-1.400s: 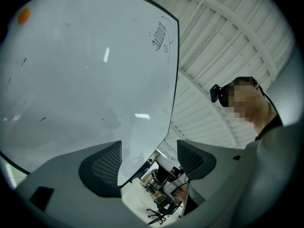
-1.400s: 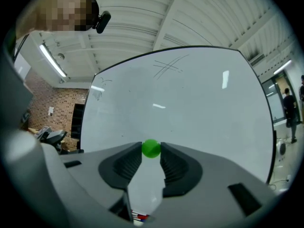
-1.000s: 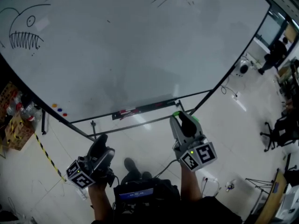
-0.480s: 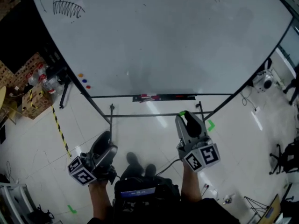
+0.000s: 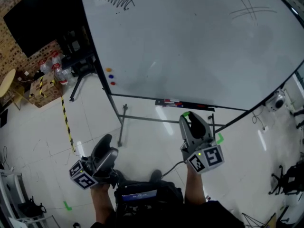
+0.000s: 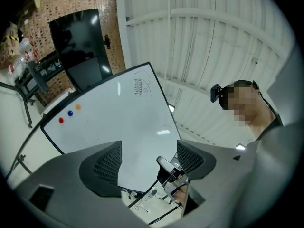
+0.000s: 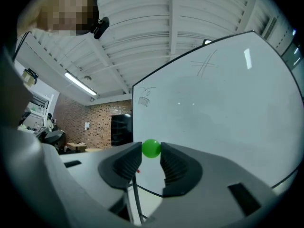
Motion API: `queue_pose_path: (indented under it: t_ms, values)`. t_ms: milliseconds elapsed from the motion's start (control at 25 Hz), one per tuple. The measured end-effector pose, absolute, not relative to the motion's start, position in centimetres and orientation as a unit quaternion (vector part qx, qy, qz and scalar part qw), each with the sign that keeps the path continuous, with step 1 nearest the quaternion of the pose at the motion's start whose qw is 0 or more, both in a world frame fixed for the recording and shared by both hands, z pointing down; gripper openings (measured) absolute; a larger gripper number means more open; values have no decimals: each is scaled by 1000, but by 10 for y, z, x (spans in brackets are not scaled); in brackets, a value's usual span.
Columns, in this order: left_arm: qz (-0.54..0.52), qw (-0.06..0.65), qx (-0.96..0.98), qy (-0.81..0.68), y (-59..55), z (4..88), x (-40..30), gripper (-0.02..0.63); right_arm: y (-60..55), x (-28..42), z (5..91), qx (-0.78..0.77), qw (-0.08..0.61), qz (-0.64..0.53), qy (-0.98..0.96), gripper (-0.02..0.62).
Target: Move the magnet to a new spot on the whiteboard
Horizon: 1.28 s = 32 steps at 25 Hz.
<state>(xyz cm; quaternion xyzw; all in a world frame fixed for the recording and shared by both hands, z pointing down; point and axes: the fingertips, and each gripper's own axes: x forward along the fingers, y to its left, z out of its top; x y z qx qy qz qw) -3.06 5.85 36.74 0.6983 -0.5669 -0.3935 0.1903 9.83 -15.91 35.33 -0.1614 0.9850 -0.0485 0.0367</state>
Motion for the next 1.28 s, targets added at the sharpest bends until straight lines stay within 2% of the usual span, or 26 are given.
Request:
queue_pose_path:
  t_ms: [360,720,1280]
  values:
    - [-415,166,684,-576,165,365,-144,357,-60,-18,340,-147,21,-18,989,143]
    - [-433,168,682,-565,230,370,-230,356,5,-103,339,-155,0,2,988,143]
    - [-455,175,672,-558,270,383,-282,356,38,-156,339,-168,-27,30,985,143]
